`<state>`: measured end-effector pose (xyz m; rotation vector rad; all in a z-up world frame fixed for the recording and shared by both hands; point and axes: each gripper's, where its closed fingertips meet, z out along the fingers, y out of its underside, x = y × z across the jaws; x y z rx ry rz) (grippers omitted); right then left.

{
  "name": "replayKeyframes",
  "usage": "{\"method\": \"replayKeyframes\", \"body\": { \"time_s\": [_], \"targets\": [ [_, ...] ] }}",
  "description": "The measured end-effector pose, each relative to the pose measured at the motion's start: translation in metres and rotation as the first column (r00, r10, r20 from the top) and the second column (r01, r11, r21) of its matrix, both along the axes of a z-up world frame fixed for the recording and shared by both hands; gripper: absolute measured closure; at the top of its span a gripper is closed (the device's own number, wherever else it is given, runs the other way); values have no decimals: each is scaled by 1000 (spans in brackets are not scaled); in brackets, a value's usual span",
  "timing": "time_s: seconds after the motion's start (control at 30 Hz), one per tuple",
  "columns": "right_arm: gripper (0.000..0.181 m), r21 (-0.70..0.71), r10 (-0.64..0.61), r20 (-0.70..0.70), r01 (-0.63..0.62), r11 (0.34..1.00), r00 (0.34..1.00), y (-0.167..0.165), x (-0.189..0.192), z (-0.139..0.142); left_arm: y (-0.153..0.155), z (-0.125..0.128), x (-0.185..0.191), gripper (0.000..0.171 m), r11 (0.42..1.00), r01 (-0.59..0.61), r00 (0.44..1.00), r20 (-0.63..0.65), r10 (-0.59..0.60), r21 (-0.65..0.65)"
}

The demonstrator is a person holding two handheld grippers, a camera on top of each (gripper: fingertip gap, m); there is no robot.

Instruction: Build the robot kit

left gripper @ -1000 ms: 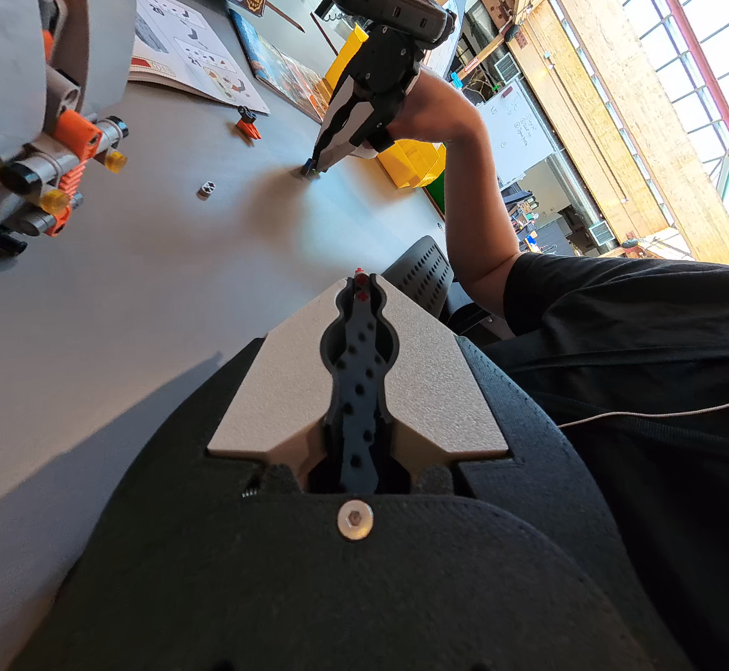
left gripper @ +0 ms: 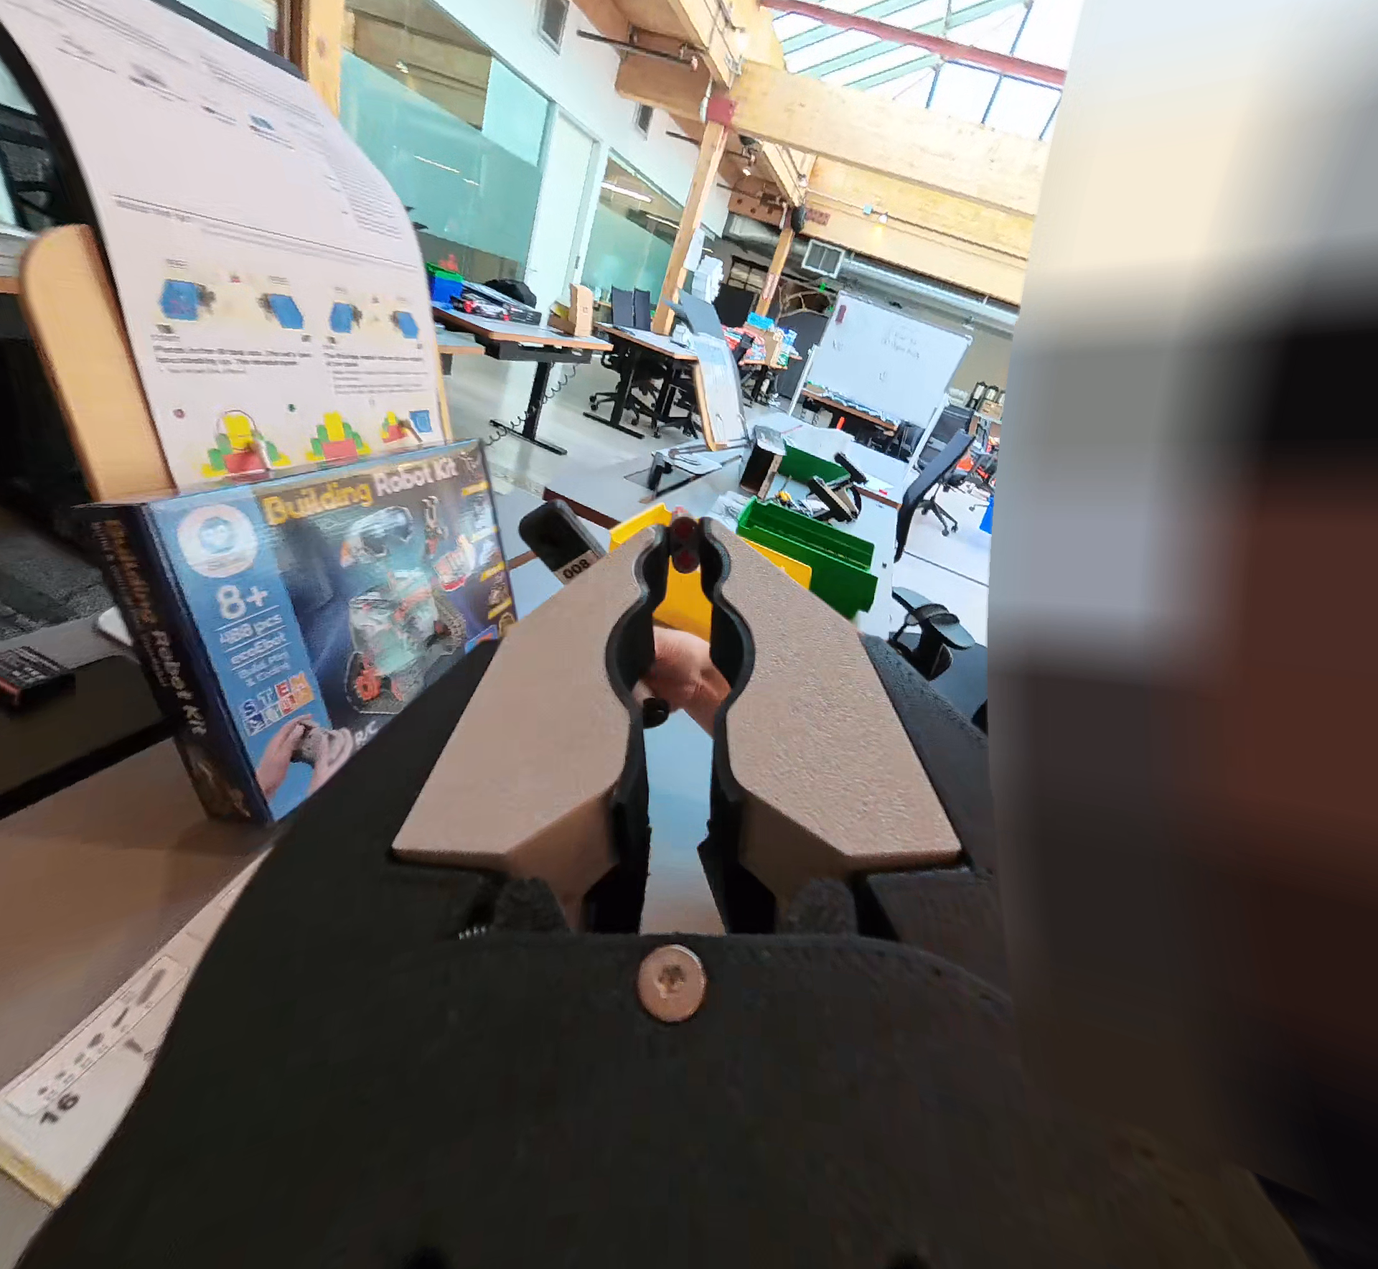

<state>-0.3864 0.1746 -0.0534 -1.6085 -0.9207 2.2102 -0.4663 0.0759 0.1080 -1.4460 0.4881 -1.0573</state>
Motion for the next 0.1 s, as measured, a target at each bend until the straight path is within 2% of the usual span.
{"method": "replayKeyframes", "body": {
  "time_s": [0.1],
  "targets": [
    [175, -33, -7, -27, 6, 999, 1000, 10, -5, 5, 13, -14, -22, 166, 995, -88, 996, -1, 89, -47]
  ]
}}
